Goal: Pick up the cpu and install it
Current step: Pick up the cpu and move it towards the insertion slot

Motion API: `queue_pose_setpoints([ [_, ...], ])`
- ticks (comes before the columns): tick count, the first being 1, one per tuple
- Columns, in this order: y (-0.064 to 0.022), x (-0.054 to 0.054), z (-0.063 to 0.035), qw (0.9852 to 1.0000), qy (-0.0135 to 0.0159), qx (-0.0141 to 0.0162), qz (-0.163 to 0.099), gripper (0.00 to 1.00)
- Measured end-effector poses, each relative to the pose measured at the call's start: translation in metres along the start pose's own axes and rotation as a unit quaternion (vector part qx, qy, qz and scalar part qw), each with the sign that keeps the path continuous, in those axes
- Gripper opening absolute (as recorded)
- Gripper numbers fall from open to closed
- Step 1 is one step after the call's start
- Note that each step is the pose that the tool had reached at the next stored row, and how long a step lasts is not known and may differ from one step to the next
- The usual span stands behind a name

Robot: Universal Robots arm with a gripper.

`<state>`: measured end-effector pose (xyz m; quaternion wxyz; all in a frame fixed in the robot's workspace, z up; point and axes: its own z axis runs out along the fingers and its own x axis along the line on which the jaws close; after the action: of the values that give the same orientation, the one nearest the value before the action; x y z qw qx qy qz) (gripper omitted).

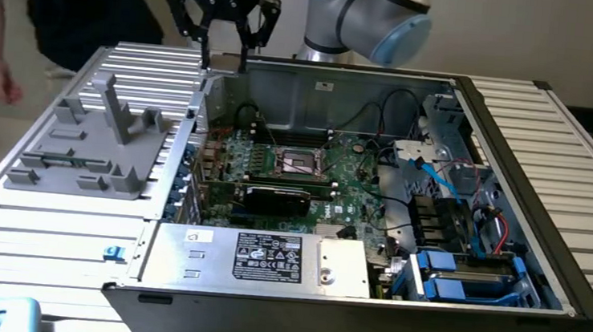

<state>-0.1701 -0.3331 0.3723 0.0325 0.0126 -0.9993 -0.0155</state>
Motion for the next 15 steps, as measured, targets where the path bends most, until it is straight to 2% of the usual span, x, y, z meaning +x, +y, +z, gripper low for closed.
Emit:
queue_pose_setpoints([
  [4,-0.0032,-0.016,-0.0009,1.0,-0.0005,-0.0001,0.0,0.56],
  [10,-0.0085,-0.037,-0.0011,1.0,-0.0036,-0.0001,0.0,0.56],
  [12,-0.0091,-0.044,-0.0006,1.0,-0.0077,0.0,0.0,0.56],
  [15,-0.0095,-0.053,-0.0001,0.9999,-0.0169,0.0003,-0.001,0.56],
])
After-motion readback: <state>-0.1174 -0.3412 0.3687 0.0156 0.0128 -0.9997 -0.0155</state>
